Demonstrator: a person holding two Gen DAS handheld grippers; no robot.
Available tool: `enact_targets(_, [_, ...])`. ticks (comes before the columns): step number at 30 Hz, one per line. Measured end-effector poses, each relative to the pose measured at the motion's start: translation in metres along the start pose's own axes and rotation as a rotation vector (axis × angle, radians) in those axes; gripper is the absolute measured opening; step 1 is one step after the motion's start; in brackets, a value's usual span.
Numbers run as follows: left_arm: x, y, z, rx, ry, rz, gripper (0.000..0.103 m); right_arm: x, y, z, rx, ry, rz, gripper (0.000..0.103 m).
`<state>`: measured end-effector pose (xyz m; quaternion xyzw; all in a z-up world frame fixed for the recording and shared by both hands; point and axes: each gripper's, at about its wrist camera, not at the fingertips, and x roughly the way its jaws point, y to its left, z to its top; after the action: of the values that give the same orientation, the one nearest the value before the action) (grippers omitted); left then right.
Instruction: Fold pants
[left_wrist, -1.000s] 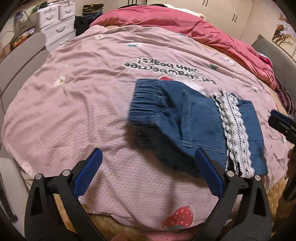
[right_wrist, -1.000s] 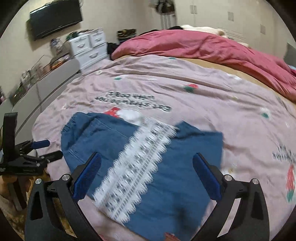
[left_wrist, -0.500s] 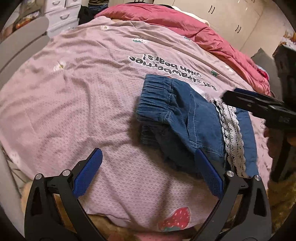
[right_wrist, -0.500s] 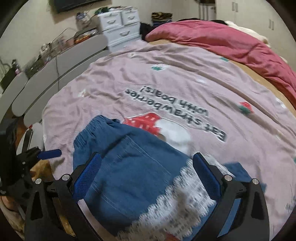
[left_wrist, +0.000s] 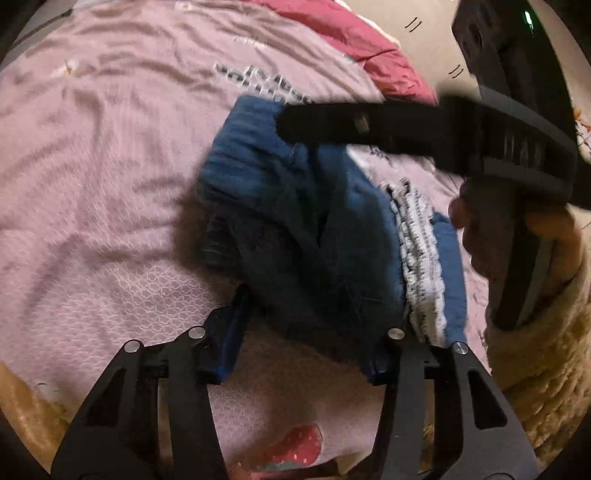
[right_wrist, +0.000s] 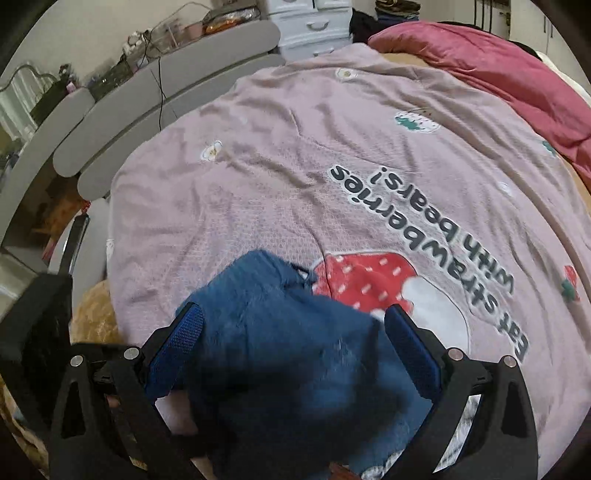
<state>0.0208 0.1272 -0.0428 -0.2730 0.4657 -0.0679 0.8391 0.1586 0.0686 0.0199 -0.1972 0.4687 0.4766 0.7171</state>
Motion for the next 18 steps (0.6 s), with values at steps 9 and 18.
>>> enact_targets(9, [0.002, 0.005, -0.004, -0.016, -0.003, -0.021, 0.042, 0.042, 0.003, 0.009, -0.037, 0.078, 0.107, 0.057])
enact_targets(18, [-0.003, 0.019, -0.002, -0.147, -0.027, -0.126, 0.057, 0.012, -0.01, -0.006, 0.019, -0.029, 0.21, 0.039])
